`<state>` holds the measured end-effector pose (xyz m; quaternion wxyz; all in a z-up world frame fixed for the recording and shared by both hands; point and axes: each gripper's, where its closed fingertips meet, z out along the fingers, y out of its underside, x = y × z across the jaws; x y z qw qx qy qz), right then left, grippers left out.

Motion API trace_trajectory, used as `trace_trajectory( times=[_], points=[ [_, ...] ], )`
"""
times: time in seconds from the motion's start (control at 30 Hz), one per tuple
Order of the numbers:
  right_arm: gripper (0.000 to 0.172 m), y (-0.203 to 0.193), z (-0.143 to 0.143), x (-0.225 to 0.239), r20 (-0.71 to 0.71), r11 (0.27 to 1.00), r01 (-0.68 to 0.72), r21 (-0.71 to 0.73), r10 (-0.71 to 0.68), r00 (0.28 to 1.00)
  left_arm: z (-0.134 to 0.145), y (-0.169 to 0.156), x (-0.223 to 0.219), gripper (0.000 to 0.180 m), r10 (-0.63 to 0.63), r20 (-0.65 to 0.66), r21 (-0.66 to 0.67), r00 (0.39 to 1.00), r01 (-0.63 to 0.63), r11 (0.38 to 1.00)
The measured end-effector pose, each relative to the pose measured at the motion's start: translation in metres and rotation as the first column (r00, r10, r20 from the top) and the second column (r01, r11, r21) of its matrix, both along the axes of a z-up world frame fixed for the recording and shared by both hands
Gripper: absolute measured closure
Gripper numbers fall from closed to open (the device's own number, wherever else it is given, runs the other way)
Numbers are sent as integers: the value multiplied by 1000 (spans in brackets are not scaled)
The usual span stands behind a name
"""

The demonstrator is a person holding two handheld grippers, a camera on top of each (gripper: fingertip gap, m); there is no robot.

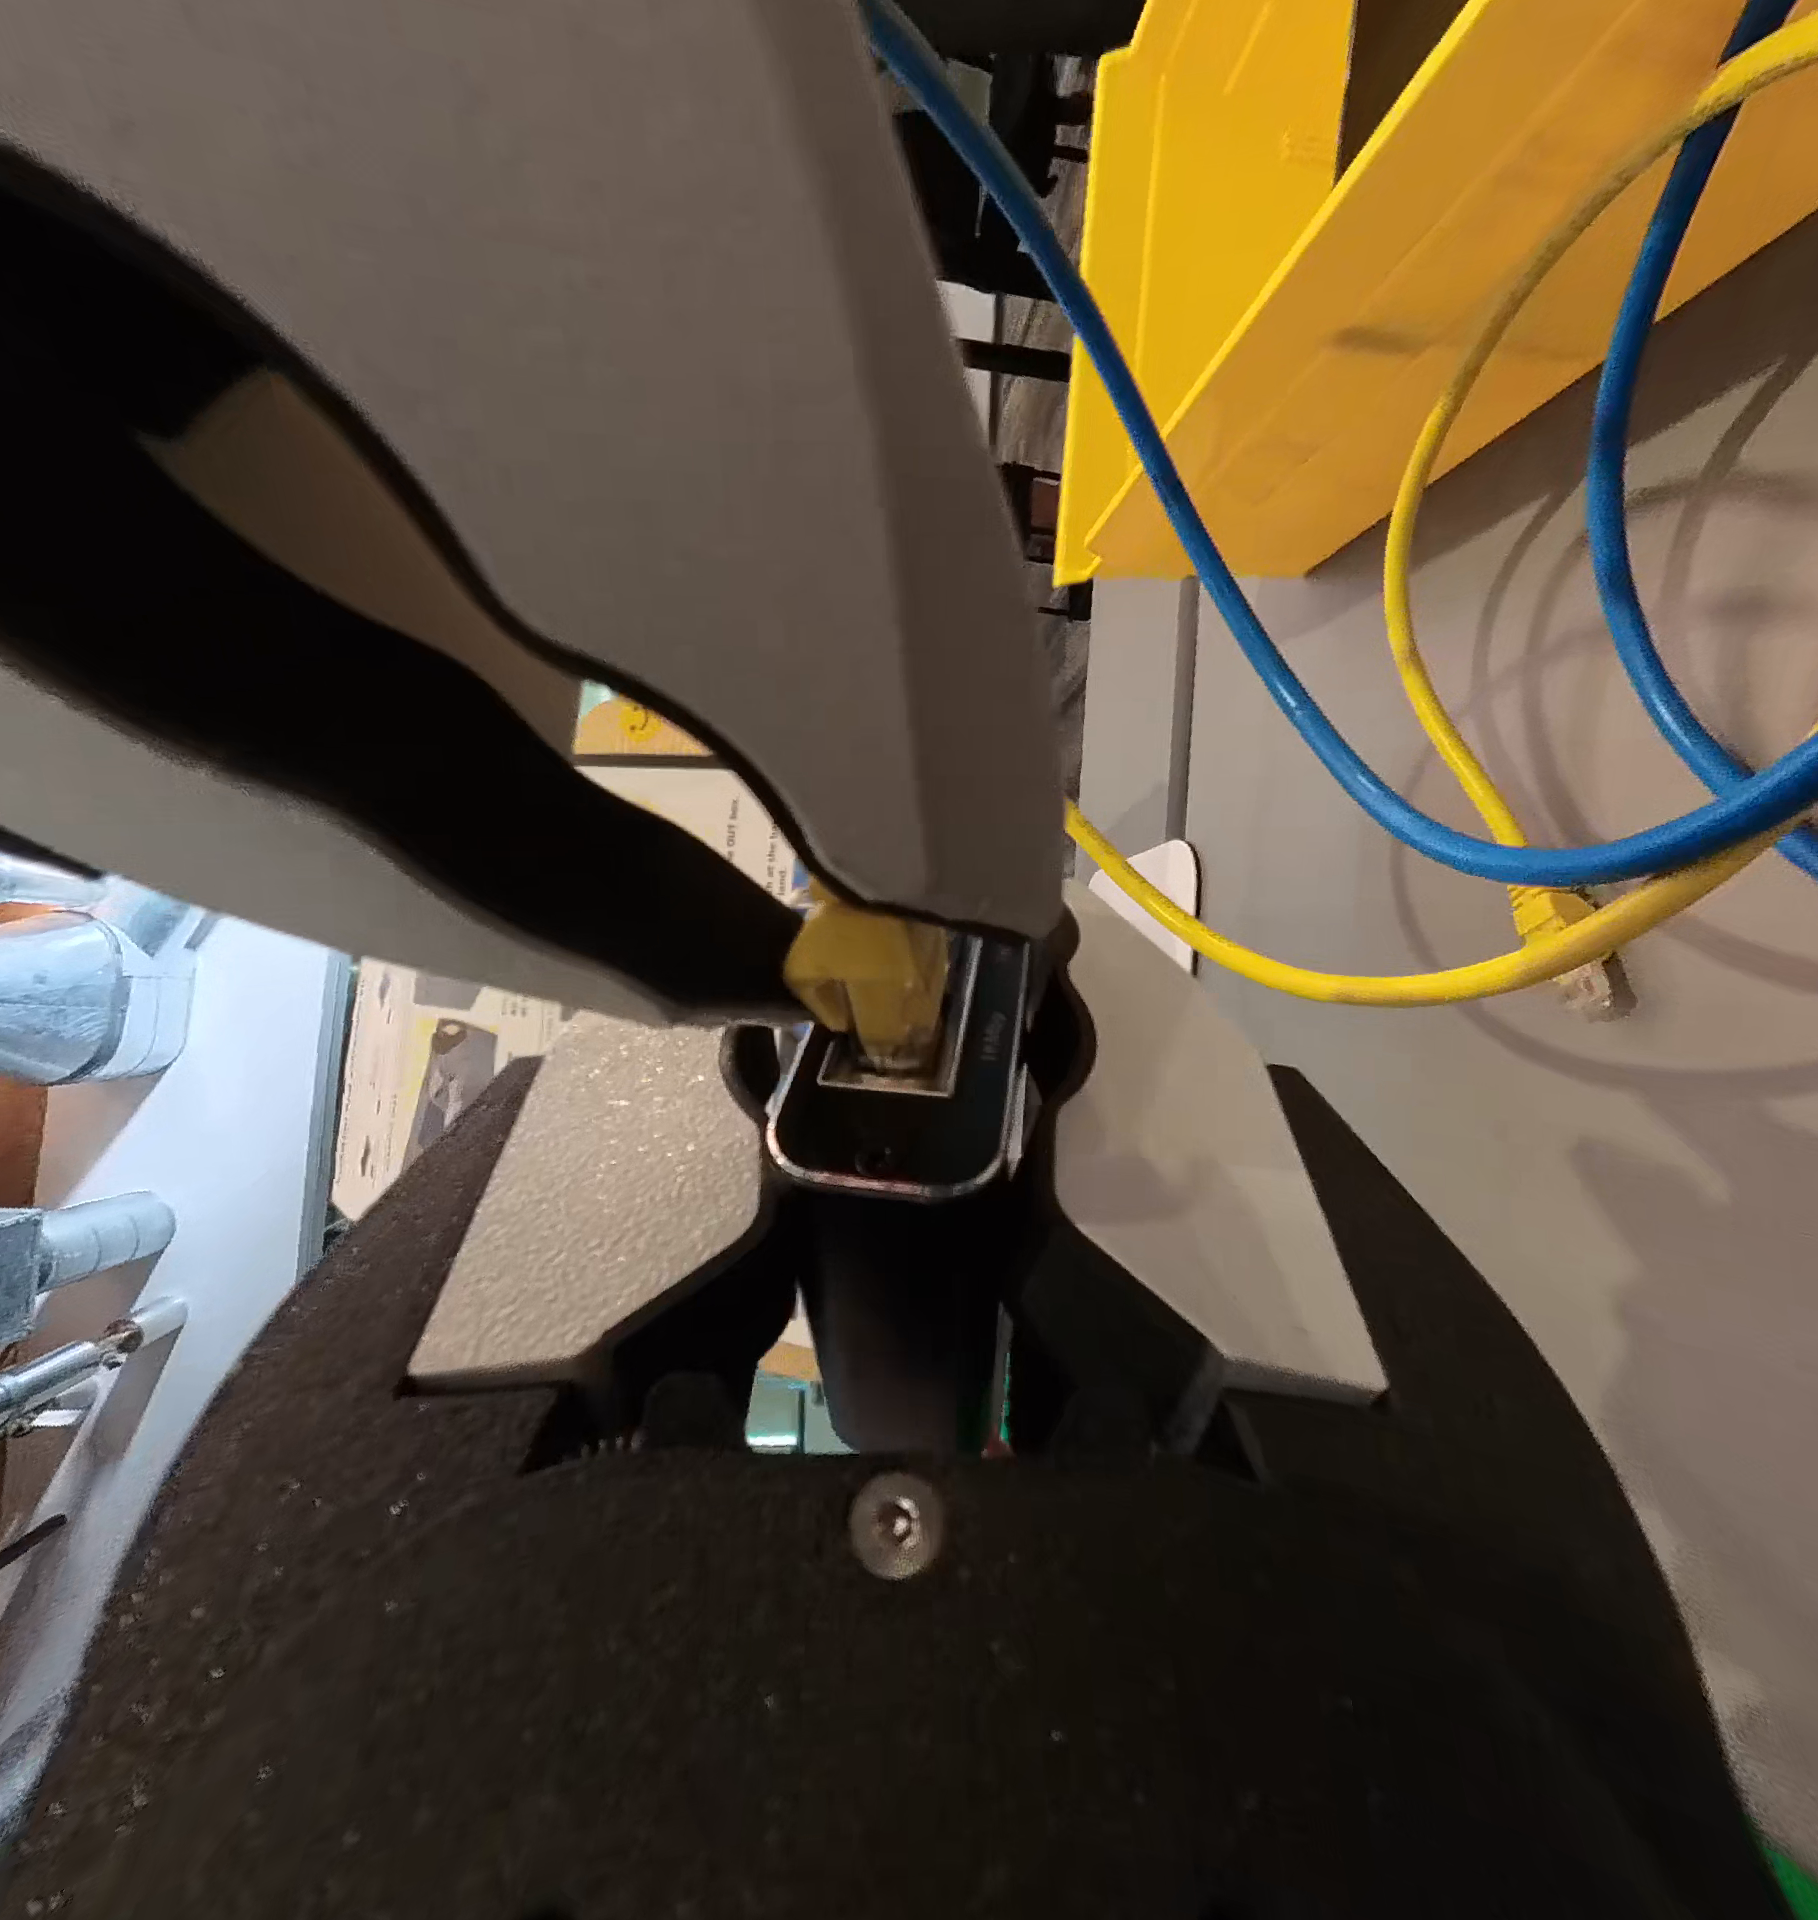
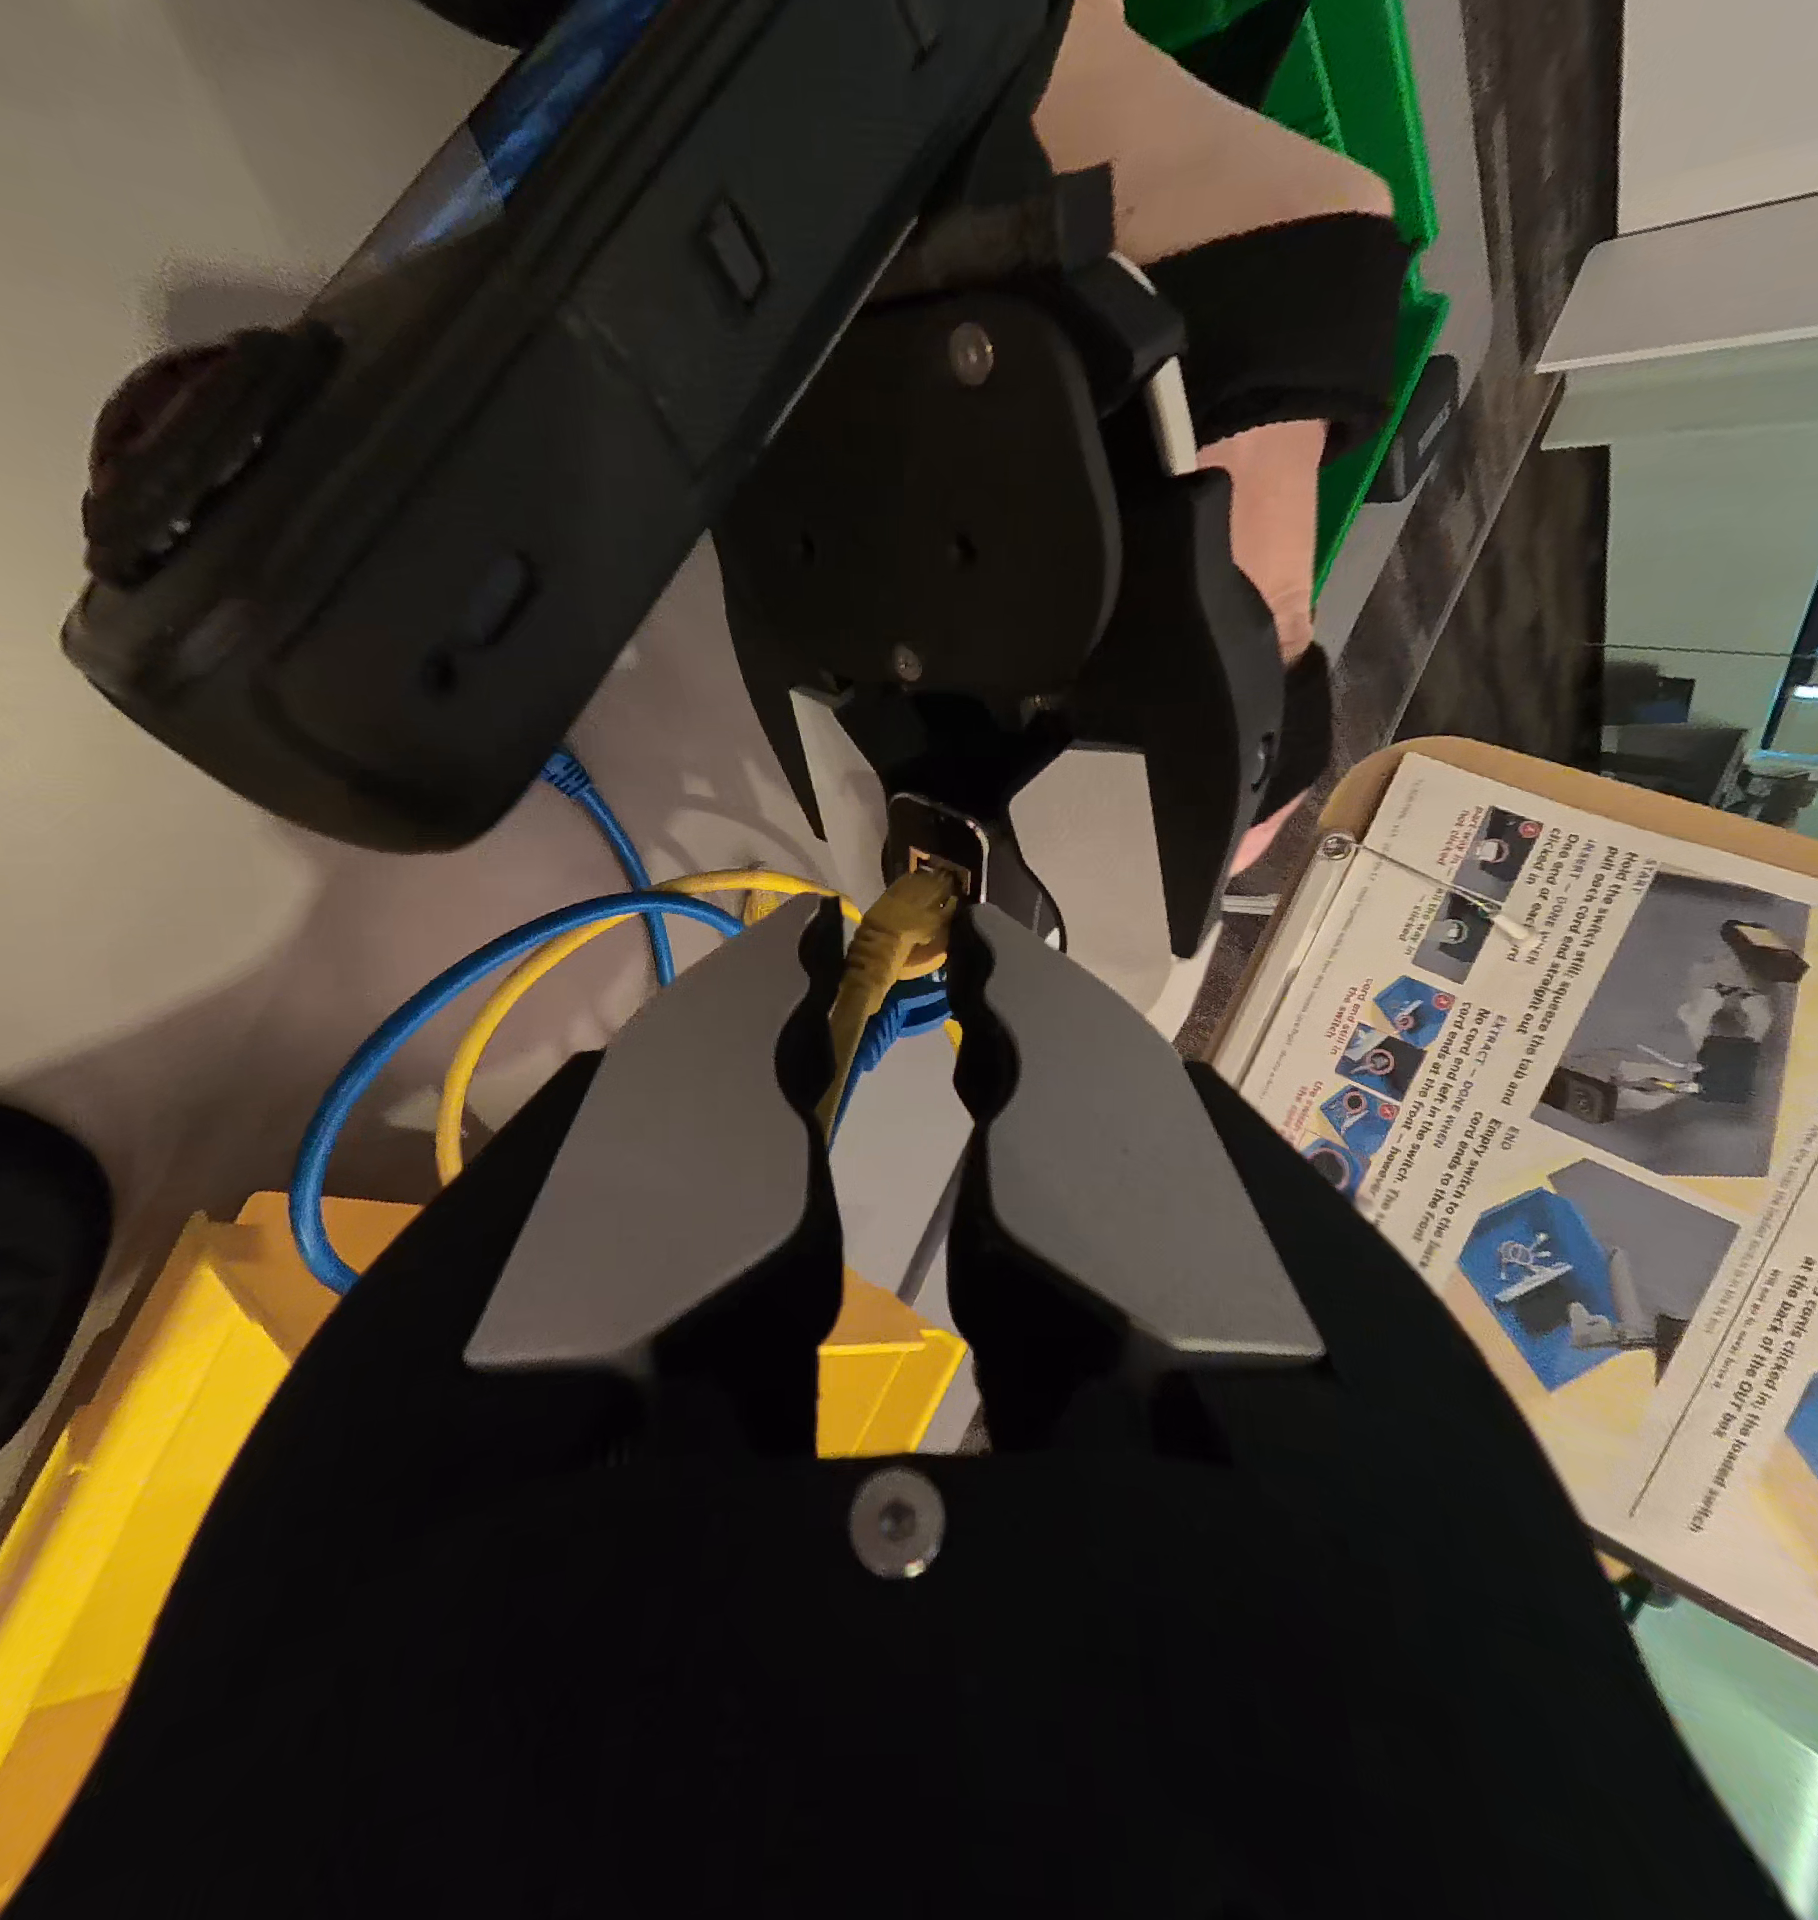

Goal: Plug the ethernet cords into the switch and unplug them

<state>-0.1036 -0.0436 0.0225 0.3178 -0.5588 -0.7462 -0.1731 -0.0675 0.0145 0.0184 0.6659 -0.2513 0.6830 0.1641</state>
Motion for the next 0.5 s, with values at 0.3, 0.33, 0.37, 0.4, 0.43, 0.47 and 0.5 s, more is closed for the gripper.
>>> trace_trajectory(
  times=[0.3,0.33,0.37,0.4,0.43,0.47,0.5],
  points=[
    [156,-26,-36,28,-25,996,44,-76,-46,999,42,39,-32,135,103,137,-103,985,-89,991],
    [156,-26,-31,22,-94,995,40,-94,-49,994,50,26,-26,135,69,149,-89,987,-56,994],
    [156,-24,-23,20,-142,996,35,-81,-46,989,56,17,-21,135,42,160,-76,986,-30,997],
    [156,-24,-17,20,-184,997,34,-76,-47,982,59,14,-19,135,36,165,-65,986,-25,998],
    [156,-25,-10,18,-233,997,29,-77,-46,971,59,15,-20,135,53,149,-56,987,-45,997],
    [156,-27,-7,19,-259,997,28,-78,-47,965,57,20,-23,135,77,134,-55,988,-71,996],
    [156,-27,-6,24,-250,997,37,-66,-53,967,55,27,-27,135,100,131,-67,986,-92,994]
  ],
)
